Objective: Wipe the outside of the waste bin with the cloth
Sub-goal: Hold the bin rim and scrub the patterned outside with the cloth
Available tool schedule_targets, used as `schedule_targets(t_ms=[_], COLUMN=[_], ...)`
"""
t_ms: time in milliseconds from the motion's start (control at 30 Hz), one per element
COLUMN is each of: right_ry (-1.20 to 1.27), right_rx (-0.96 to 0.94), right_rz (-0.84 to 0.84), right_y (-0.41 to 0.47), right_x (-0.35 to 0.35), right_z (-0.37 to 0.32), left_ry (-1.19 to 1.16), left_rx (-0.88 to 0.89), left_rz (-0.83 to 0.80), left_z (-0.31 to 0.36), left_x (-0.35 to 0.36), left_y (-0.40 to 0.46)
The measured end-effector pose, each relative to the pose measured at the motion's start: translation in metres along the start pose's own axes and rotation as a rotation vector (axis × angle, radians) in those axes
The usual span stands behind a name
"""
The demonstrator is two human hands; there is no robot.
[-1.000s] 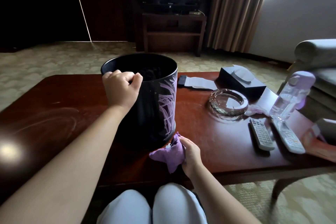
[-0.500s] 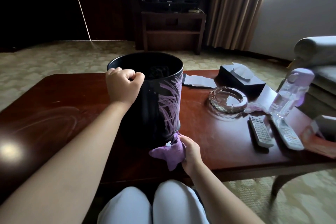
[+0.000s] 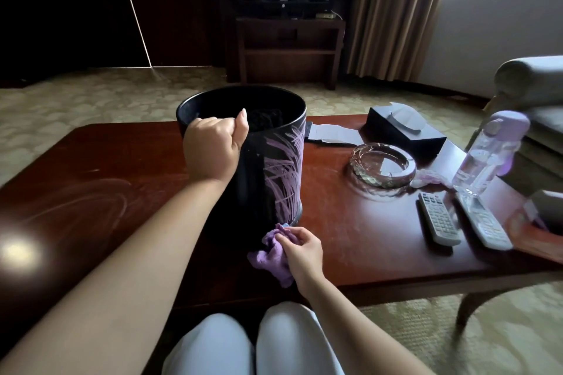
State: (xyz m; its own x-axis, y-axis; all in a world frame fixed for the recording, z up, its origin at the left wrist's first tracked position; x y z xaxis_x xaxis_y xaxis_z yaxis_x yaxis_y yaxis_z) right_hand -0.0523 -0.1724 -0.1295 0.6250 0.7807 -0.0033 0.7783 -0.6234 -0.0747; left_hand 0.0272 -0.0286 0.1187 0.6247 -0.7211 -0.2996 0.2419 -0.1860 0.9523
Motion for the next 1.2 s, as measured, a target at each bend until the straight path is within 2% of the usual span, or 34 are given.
schedule_targets(t_ms=[133, 333, 433, 533, 667, 1000, 1133, 1200], right_ry=[-0.157, -0.078, -0.025, -0.105, -0.21, -0.158, -0.149, -0.193], right_rx=[-0.017, 0.132, 0.153, 0.037, -0.14, 0.116, 0.13, 0.076], right_rz=[0.087, 0.306, 0.35, 0.322, 0.194, 0.261, 0.258, 0.213], right_y=[0.003, 0.012, 0.019, 0.015, 0.004, 0.037, 0.043, 0.04], right_x=[0.002, -0.006, -0.008, -0.004, 0.001, -0.006, -0.011, -0.008], right_z=[0.001, 0.002, 0.002, -0.002, -0.005, -0.004, -0.008, -0.01], left_ry=[-0.01, -0.001, 0.0, 0.006, 0.009, 0.044, 0.058, 0.053], left_rx=[-0.021, -0.035, -0.032, -0.035, -0.037, -0.05, -0.054, -0.053], left_rz=[0.057, 0.096, 0.099, 0.104, 0.11, 0.087, 0.074, 0.069], left_z=[0.001, 0.0, 0.0, 0.0, 0.001, 0.001, 0.001, 0.002], left_x=[-0.001, -0.002, -0.001, -0.001, 0.001, 0.0, -0.001, -0.001], left_y=[-0.001, -0.002, -0.002, -0.003, -0.004, -0.004, -0.004, -0.003])
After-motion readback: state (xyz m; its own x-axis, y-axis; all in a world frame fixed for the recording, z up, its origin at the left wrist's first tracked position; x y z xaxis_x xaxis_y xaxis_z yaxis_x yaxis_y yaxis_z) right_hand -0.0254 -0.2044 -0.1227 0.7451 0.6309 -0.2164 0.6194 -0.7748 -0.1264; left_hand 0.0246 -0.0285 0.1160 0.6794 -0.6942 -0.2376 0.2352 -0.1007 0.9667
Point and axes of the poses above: each hand's wrist, its own y-axis towards the middle knuckle, its own x-axis out of the palm, z = x × y, the point moved 7 cm from there along y, towards the middle knuckle
